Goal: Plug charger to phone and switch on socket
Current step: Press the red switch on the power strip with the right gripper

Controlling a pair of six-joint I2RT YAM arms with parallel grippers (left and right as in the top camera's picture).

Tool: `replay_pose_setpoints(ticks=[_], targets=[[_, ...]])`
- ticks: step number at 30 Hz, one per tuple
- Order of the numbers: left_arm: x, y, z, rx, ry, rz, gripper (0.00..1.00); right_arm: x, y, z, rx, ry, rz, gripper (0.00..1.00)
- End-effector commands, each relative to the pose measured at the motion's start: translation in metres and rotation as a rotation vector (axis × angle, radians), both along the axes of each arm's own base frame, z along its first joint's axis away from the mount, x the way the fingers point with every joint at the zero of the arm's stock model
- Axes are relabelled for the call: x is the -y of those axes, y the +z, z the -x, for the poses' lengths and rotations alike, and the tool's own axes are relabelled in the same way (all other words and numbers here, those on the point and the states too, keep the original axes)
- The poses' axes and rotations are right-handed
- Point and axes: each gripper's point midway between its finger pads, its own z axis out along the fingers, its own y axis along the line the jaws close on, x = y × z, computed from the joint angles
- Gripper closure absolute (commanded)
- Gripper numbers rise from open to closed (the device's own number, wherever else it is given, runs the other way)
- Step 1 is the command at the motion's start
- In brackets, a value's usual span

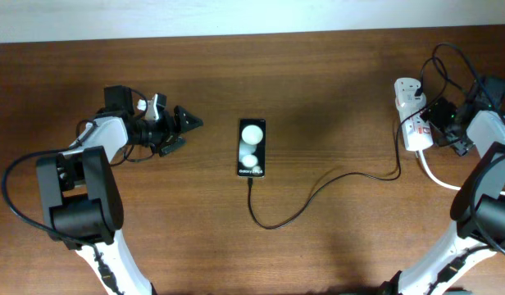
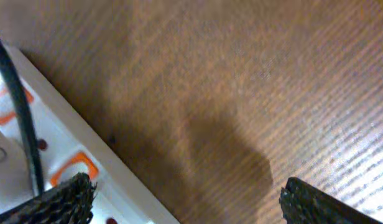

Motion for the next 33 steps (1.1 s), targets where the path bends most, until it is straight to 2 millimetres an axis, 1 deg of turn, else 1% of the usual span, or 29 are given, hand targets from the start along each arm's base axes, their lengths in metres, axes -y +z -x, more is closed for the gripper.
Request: replay_pose_setpoints(ticks=[1, 3, 6, 11, 17, 20, 24, 27, 29, 30, 31, 33], targets=[[-0.011, -0.023, 0.005, -0.043, 0.020, -0.091, 0.01, 0.006, -0.003, -0.007, 0.029, -0.007, 0.011, 0.01], [-0.011, -0.023, 0.005, -0.044, 0.021, -0.091, 0.01, 0.008, 0.000, -0.012, 0.052, -0.007, 0.023, 0.01], [-0.011, -0.023, 0.005, -0.044, 0.021, -0.091, 0.01, 0.008, 0.000, -0.012, 0.053, -0.007, 0.023, 0.01], [-0.011, -0.023, 0.005, -0.044, 0.020, -0.091, 0.01, 0.003, -0.005, -0.003, 0.011, -0.007, 0.000, 0.01], [-0.011, -0.023, 0.005, -0.044, 0.021, -0.091, 0.01, -0.002, -0.009, 0.003, -0.014, -0.003, -0.026, 0.02], [-0.011, -0.023, 0.005, -0.044, 0.021, -0.091, 0.01, -0.001, -0.008, 0.002, -0.007, -0.003, -0.021, 0.01], [-0.011, -0.023, 0.005, -0.044, 0.021, -0.091, 0.01, 0.005, -0.002, -0.009, 0.041, -0.003, 0.005, 0.01], [-0.011, -0.023, 0.005, -0.043, 0.020, -0.091, 0.01, 0.006, -0.001, -0.011, 0.052, -0.002, 0.010, 0.01], [-0.011, -0.023, 0.005, -0.044, 0.021, -0.091, 0.01, 0.001, -0.004, -0.009, 0.039, 0.004, 0.000, 0.01], [-0.011, -0.023, 0.005, -0.044, 0.021, -0.091, 0.01, -0.011, -0.011, -0.009, 0.027, 0.025, -0.005, 0.01], [-0.011, -0.023, 0.005, -0.044, 0.021, -0.091, 0.01, -0.015, -0.013, -0.011, 0.035, 0.035, 0.002, 0.01], [-0.011, -0.023, 0.005, -0.044, 0.021, -0.091, 0.01, -0.016, -0.015, -0.012, 0.037, 0.037, 0.011, 0.01]])
